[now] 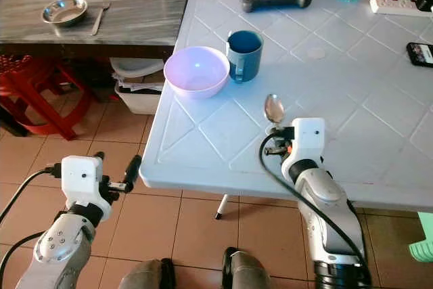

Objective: Setting the table

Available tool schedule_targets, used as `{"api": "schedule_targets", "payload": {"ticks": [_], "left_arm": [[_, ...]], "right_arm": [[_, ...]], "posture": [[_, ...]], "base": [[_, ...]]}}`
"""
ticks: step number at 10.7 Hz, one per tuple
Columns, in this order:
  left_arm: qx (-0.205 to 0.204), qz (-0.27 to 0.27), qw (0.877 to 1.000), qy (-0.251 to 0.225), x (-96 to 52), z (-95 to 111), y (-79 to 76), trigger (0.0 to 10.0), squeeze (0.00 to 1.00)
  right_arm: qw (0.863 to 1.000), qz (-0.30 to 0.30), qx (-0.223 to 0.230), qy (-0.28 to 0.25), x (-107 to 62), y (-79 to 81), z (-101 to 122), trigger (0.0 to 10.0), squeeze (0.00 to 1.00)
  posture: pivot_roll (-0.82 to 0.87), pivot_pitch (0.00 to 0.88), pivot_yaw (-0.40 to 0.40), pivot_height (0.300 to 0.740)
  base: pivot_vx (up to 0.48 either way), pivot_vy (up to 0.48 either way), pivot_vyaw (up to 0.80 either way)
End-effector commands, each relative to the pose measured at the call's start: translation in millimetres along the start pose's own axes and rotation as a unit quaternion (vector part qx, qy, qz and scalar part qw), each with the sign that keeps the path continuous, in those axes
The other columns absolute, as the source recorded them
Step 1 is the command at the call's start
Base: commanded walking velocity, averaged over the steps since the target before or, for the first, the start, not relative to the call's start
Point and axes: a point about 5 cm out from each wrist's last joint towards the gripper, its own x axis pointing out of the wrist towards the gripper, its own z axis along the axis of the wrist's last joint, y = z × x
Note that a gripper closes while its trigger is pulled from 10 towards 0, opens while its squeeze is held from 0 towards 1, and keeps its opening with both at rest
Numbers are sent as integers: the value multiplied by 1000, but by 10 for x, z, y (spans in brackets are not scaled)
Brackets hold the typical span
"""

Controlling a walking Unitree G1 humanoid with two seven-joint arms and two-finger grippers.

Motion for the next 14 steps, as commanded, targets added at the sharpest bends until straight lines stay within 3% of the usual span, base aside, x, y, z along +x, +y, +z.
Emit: {"api": "schedule_targets", "payload": {"ticks": [1,2,6,9,13,14], "left_arm": [[1,-12,1000,-1,-26,13,-12,10000,0],[2,-8,1000,-5,-9,15,7,10000,0],[6,10,1000,-12,72,23,43,10000,0],[16,31,999,-12,113,3,86,10000,0],[30,50,998,-18,154,-2,135,10000,0],[33,51,998,-21,161,9,132,10000,0]], "right_arm": [[996,-16,31,83,-30,-21,-339,1020,0],[995,9,58,83,-22,126,-303,0,0],[991,81,79,77,-10,459,-208,0,0],[985,160,49,38,-2,718,-23,0,0],[985,172,16,-21,3,751,121,0,0],[986,159,6,-39,8,721,162,7961,0]], "posture": [[-3,184,51,740],[-4,169,48,740],[-14,152,37,740],[-20,145,31,740],[-24,132,29,740],[-23,127,30,740]], "base": [[0,0,0],[0,0,0],[0,64,0],[0,480,0],[0,478,0],[259,405,0]]}}
